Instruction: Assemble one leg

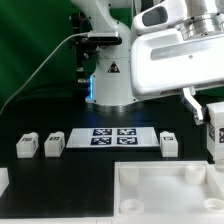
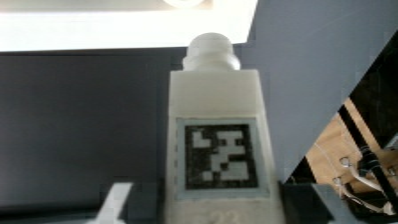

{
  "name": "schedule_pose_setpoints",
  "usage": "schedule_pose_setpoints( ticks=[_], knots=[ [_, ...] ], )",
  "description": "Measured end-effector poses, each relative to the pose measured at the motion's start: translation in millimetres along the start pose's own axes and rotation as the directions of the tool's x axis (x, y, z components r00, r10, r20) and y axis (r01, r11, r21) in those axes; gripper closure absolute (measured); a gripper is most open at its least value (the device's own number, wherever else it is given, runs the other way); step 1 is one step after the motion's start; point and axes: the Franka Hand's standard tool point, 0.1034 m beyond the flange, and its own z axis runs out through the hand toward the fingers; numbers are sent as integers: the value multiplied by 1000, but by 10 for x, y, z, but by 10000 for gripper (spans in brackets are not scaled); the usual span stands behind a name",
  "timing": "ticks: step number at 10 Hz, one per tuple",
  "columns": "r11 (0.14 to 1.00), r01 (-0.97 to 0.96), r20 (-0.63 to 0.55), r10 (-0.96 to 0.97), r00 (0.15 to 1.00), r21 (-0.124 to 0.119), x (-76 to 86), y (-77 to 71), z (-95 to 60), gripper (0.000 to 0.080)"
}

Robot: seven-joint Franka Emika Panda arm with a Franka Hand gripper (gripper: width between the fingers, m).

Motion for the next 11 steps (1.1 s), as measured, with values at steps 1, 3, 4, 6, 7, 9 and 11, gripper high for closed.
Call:
schedule_pose_setpoints(
  ticks=[1,3,4,6,7,9,11],
  knots=[
    [1000,2,3,-2,1000,-1,-22,5,11,507],
    [1000,-6,48,6,999,-6,-214,-29,117,507],
    [1000,-16,54,17,998,-7,-217,-20,160,507],
    [1000,-19,50,20,999,-5,-242,-30,262,507],
    [1000,-15,44,15,999,-4,-267,-31,292,507],
    [1000,1,50,0,999,-12,-273,80,339,507],
    [1000,16,49,-15,999,-14,-257,120,370,507]
  ],
)
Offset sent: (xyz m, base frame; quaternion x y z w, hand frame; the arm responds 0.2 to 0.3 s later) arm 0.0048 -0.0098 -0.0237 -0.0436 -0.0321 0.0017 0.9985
